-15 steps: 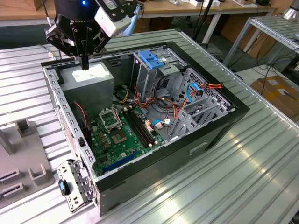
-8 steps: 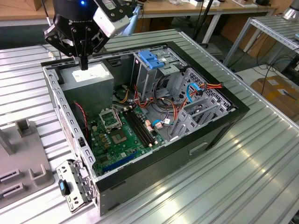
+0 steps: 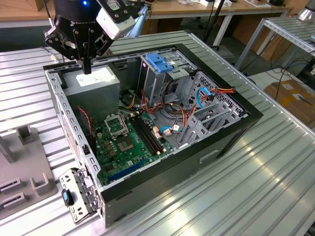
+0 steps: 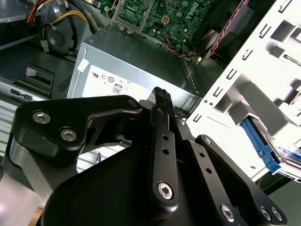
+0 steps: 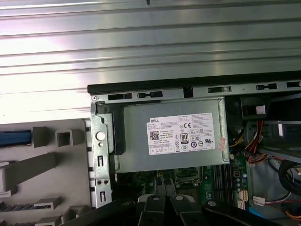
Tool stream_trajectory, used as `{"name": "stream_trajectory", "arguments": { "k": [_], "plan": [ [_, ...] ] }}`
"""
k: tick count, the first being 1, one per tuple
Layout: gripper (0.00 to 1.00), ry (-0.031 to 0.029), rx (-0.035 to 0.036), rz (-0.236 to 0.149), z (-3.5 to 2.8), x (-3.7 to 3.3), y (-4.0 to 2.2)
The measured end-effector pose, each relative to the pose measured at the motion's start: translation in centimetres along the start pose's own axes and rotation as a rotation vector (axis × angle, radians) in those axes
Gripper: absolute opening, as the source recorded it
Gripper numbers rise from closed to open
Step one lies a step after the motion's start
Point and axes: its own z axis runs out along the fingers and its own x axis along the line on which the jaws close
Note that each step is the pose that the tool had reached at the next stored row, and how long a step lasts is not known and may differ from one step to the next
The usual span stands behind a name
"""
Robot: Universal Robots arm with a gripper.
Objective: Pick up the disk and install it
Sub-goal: 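Reach for the disk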
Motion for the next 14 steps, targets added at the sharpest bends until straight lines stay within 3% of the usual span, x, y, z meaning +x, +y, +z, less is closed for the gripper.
{"name": "stream_trajectory", "arguments": {
  "k": [5, 14],
  "plan": [
    [0.11, 0.0001, 0.0001, 0.000, -0.01, 0.08, 0.00],
    [0.11, 0.0000, 0.0000, 0.000, -0.03, 1.03, -0.08]
  ]
}}
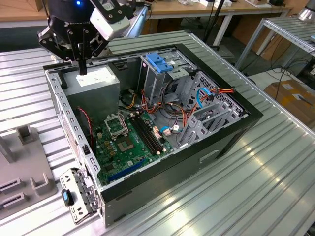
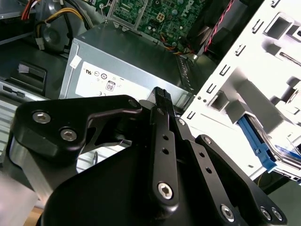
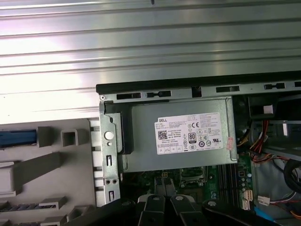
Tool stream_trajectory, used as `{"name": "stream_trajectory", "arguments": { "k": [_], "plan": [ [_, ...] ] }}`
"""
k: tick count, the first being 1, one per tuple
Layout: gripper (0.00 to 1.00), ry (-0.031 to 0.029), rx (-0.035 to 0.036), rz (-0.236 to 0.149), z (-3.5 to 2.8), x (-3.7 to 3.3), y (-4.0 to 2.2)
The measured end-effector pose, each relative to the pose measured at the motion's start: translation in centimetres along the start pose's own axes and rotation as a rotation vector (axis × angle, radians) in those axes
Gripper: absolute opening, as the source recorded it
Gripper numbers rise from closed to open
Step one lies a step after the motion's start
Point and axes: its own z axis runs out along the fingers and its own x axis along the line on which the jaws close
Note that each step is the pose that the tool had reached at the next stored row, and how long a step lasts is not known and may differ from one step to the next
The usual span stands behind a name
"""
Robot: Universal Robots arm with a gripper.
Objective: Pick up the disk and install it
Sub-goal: 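Reach for the disk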
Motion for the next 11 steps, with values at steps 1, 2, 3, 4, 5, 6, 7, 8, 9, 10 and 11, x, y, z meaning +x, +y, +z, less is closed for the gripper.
{"name": "stream_trajectory", "arguments": {
  "k": [1, 2, 3, 4, 5, 6, 7, 8, 9, 10, 11],
  "plan": [
    [0.11, -0.0001, -0.0001, 0.000, 0.00, 0.10, -0.01],
    [0.11, 0.0000, 0.0000, 0.000, 0.00, 0.24, -0.02],
    [0.11, 0.0000, 0.0000, 0.000, -0.01, 0.33, -0.02],
    [0.11, 0.0000, -0.0001, 0.000, -0.01, 0.45, -0.03],
    [0.11, 0.0000, 0.0000, 0.000, -0.01, 0.53, -0.04],
    [0.11, -0.0001, -0.0001, 0.000, -0.01, 0.68, -0.05],
    [0.11, -0.0001, -0.0001, 0.000, -0.01, 0.74, -0.05],
    [0.11, 0.0000, 0.0000, 0.000, -0.02, 0.75, -0.05],
    [0.11, 0.0000, 0.0000, 0.000, -0.02, 0.75, -0.06],
    [0.11, 0.0000, 0.0000, 0.000, -0.02, 0.76, -0.06],
    [0.11, 0.0000, 0.0000, 0.000, -0.02, 0.77, -0.06]
  ]
}}
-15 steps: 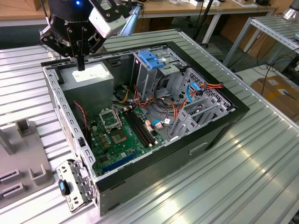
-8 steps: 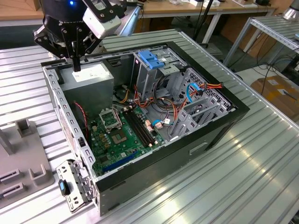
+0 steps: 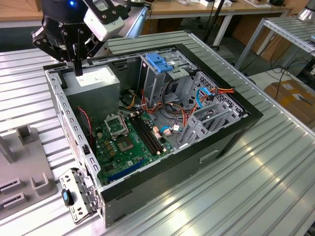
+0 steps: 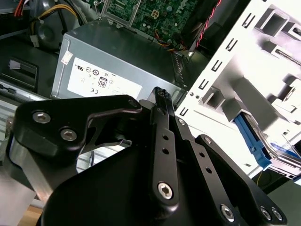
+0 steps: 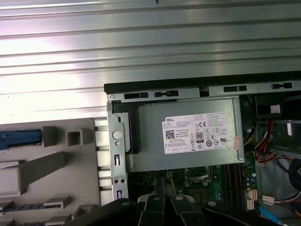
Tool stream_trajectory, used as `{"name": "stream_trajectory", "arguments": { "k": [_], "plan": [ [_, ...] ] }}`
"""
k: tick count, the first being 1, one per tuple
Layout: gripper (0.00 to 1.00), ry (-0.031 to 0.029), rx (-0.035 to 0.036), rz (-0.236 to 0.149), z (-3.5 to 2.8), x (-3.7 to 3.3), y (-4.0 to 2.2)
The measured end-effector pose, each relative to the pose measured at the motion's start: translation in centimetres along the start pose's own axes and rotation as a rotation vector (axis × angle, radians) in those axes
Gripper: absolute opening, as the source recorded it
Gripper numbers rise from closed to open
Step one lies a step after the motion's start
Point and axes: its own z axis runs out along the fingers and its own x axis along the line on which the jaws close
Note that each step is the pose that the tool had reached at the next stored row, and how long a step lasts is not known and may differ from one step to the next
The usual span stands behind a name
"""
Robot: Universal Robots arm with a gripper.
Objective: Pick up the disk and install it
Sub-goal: 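Reach for the disk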
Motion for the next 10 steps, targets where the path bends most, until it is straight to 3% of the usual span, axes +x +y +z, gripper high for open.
{"name": "stream_trajectory", "arguments": {
  "k": [10],
  "plan": [
    [0.11, -0.0001, 0.0000, 0.000, -0.01, 0.46, -0.03]
  ]
}}
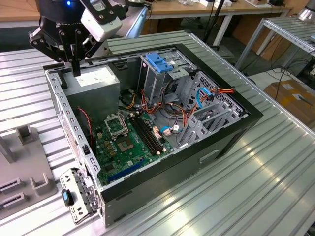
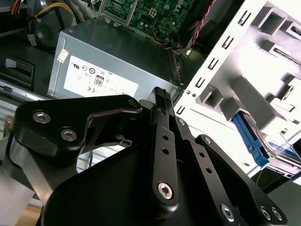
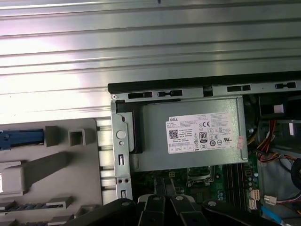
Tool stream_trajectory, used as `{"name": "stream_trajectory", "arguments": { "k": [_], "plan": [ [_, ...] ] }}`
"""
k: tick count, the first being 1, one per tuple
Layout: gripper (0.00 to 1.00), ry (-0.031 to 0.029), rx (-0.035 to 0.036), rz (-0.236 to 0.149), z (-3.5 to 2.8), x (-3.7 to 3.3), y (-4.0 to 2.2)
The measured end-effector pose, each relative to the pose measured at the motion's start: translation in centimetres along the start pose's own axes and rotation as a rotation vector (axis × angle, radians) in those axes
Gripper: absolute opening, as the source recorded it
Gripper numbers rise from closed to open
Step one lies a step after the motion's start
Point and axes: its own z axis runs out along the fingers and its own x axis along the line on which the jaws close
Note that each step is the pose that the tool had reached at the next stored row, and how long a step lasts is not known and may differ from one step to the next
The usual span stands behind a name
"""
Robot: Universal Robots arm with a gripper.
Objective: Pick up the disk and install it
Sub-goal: 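Reach for the disk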
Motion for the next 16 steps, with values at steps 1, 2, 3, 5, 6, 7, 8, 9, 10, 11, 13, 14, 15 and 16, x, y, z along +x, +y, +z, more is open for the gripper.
{"name": "stream_trajectory", "arguments": {
  "k": [1, 2, 3, 5, 6, 7, 8, 9, 10, 11, 13, 14, 15, 16],
  "plan": [
    [0.11, 0.0000, 0.0000, 0.000, 0.00, 0.05, -0.01],
    [0.11, 0.0001, 0.0001, 0.000, -0.01, 0.08, -0.01],
    [0.11, 0.0000, 0.0001, 0.000, -0.01, 0.09, -0.01],
    [0.11, 0.0001, 0.0001, 0.000, -0.01, 0.13, -0.01],
    [0.11, 0.0000, 0.0000, 0.000, -0.01, 0.14, -0.01],
    [0.11, 0.0000, 0.0001, 0.000, -0.01, 0.16, -0.01],
    [0.11, 0.0000, 0.0000, 0.000, -0.01, 0.18, -0.02],
    [0.11, 0.0000, 0.0000, 0.000, -0.01, 0.19, -0.02],
    [0.11, 0.0000, 0.0001, 0.000, -0.01, 0.21, -0.02],
    [0.11, 0.0001, 0.0001, 0.000, -0.01, 0.23, -0.02],
    [0.11, 0.0000, 0.0000, 0.000, -0.01, 0.40, -0.03],
    [0.11, 0.0000, 0.0000, 0.000, -0.01, 0.40, -0.03],
    [0.11, 0.0000, 0.0000, 0.000, -0.01, 0.41, -0.03],
    [0.11, 0.0000, 0.0000, 0.000, -0.01, 0.41, -0.03]
  ]
}}
